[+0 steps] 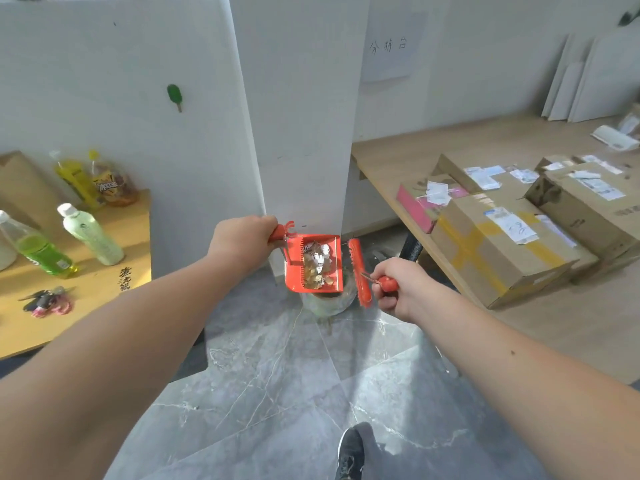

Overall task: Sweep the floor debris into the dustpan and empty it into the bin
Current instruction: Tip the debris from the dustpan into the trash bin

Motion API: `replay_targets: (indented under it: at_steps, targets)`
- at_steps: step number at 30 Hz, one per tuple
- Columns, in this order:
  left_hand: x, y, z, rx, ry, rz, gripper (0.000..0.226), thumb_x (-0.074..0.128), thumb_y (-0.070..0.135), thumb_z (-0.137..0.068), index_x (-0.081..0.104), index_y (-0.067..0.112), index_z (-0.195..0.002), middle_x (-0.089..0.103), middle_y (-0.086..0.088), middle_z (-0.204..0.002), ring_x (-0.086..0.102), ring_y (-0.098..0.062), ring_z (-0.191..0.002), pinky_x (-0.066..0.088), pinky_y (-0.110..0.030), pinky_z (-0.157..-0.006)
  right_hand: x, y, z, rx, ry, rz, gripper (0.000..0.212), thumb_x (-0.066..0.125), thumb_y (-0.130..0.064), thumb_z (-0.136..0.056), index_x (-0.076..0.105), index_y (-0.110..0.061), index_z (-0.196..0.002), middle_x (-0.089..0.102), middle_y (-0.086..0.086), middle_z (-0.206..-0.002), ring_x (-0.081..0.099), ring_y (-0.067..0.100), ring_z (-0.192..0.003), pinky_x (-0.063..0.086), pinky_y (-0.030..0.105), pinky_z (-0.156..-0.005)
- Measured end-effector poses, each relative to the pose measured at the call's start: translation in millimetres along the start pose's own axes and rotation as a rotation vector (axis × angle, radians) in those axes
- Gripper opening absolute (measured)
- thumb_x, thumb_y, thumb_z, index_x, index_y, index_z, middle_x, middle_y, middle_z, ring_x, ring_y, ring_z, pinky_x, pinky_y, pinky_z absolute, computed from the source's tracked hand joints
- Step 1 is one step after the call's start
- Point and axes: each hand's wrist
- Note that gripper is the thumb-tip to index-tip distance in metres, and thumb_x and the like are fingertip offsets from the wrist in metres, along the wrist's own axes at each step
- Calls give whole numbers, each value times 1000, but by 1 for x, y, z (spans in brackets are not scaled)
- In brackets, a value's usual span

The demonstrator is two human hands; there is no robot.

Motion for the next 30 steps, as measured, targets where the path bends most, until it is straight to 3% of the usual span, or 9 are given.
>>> replay_targets:
  at_steps: [7,11,17,23,30]
  targets:
    - [24,15,-67,32,-44,-93,50,41,68,-94,54,20,-91,65,-1,-91,66,-32,-83,39,-31,-57,-8,-41,-66,11,-10,22,22,48,5,-81,50,-9,-98,42,7,-59,40,13,-45,19,17,-38]
    - [38,16,-91,63,-84,-141,47,40,68,-95,49,22,-90,64,0,-92,67,-31,-85,41,-31,-59,-7,-52,-92,12,-16,36,18,49,6,-83,50,-8,-94,41,8,-61,39,14,-47,18,18,-39]
    - [53,16,-110,118,-116,-170,23,52,47,-97,48,24,-95,65,1,-95,69,-28,-86,47,-32,-61,2,-53,-111,24,-7,29,24,51,8,-79,49,-8,-96,39,7,-57,37,14,-41,18,16,-39]
    - [64,8,-115,212,-116,-195,8,50,30,-98,52,23,-97,65,2,-95,68,-27,-83,41,-31,-54,20,-37,-113,23,45,79,18,50,7,-79,47,-7,-89,41,8,-54,31,12,-33,17,16,-40]
    - [76,7,-111,339,-191,-280,6,52,25,-98,51,23,-103,64,1,-95,68,-27,-83,36,-33,-54,38,-19,-119,43,74,73,23,49,8,-78,40,-12,-87,36,5,-53,27,12,-31,19,15,-41]
Point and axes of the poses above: each hand's wrist, its own z-axis away from the middle knuckle, its own x-axis out of the palm, y = z × x
